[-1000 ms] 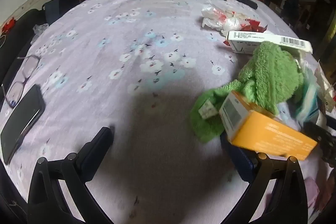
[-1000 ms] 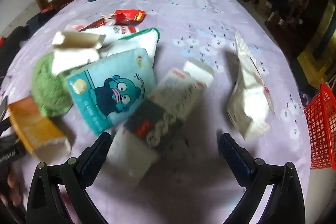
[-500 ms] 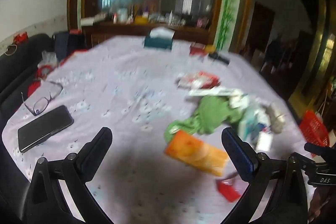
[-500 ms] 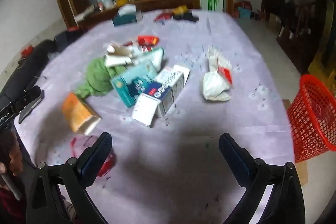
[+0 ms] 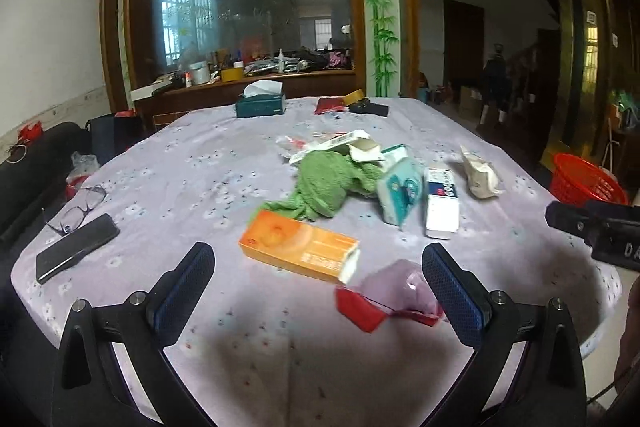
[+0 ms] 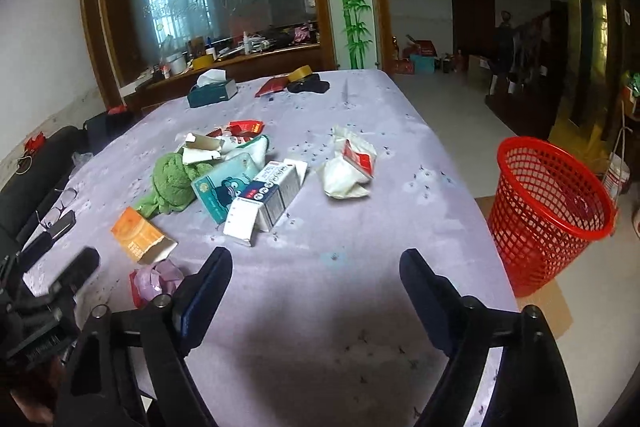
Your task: Collect trash
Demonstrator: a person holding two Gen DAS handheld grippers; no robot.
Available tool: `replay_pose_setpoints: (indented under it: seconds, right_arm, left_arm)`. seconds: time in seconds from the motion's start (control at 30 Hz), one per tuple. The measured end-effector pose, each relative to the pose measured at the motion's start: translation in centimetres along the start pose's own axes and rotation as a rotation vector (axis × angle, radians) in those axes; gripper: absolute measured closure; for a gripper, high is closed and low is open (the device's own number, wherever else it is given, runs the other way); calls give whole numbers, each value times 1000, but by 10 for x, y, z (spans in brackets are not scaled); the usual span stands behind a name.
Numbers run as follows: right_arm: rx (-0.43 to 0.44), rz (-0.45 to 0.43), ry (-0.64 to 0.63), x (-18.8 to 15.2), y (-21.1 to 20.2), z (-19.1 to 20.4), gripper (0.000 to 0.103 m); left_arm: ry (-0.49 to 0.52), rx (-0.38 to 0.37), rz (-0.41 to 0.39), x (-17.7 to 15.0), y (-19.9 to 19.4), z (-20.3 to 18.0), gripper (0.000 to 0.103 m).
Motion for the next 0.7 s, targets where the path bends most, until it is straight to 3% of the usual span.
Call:
replay_pose_setpoints:
  seconds: [0.13, 0.27, 0.7]
  right_arm:
    - [-20, -1, -8, -5, -4, -2, 17]
    - [-14, 9, -8, -7, -1, 0, 17]
    - [-8, 41, -17, -10, 12, 2, 17]
  left_arm:
    - [-13, -34, 4, -5, -3, -3, 0]
    - [73, -17, 20, -10, -1, -14, 0]
    - [95, 21, 41, -17, 7, -12, 0]
Point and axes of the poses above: each gripper's, at about its wrist camera, not at the fingertips, and y roughly the way its jaws point, z to its left, x to its top, the point moved 6 cm from there along y, roughly the way its jaws point, and after that the axes turned 14 degrees about -y, right-handed, at the moved point
